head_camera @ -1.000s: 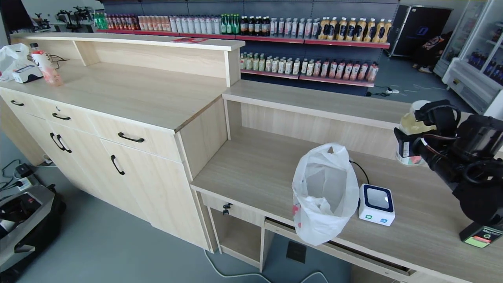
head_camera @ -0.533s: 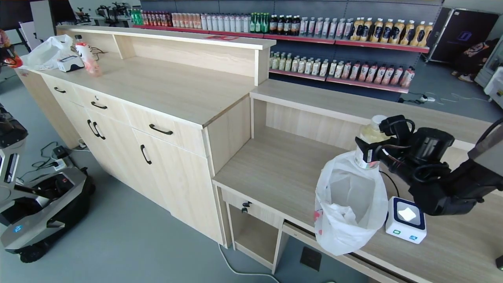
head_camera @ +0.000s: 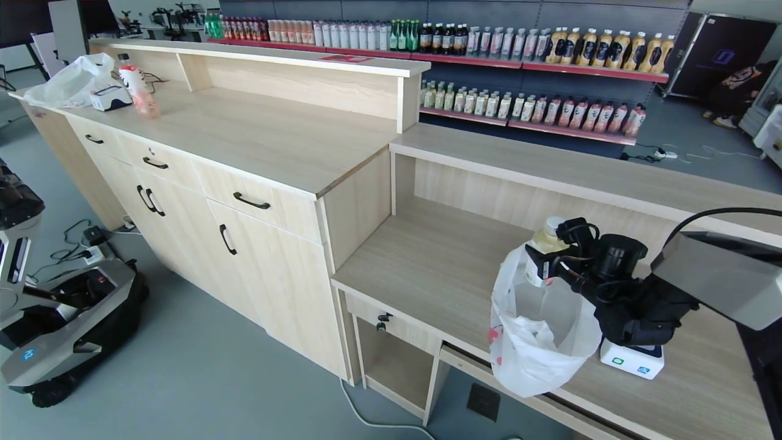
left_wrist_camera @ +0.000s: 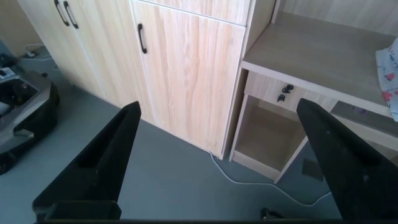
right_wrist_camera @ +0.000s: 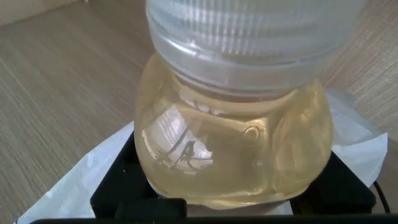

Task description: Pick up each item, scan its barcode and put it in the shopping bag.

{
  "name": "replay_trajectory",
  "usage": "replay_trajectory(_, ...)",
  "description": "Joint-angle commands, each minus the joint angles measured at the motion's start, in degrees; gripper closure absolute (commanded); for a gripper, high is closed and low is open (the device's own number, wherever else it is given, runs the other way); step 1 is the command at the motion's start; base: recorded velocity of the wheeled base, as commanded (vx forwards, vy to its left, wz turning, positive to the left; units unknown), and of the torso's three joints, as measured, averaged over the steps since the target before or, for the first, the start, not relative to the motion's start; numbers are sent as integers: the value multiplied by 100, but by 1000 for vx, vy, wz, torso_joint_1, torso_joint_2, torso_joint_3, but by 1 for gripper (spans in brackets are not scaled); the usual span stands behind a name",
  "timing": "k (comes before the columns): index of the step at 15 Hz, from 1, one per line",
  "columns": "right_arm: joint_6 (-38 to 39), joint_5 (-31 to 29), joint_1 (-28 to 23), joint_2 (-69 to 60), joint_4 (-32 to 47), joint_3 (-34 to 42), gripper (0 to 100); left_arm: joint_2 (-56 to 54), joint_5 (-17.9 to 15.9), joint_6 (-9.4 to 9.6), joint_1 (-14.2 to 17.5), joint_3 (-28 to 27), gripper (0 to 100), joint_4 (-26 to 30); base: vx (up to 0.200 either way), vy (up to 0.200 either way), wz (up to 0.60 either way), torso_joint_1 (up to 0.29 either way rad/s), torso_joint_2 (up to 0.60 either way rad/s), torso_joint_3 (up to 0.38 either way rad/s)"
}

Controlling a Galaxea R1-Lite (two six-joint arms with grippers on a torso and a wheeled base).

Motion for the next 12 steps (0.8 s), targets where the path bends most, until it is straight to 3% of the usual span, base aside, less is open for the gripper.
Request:
replay_trajectory(1, 1, 99, -24, 538, -113, -176, 100, 0, 1, -2, 2, 1, 0, -1, 0, 0, 0, 0, 0, 0)
replay_trajectory(7, 80, 626, -235, 1048, -17, -738, 100, 0, 1, -2, 2, 1, 0, -1, 0, 0, 0, 0, 0, 0)
replay_trajectory(12, 177, 670, -376, 1224, 10, -826, 100, 0, 1, -2, 2, 1, 0, -1, 0, 0, 0, 0, 0, 0)
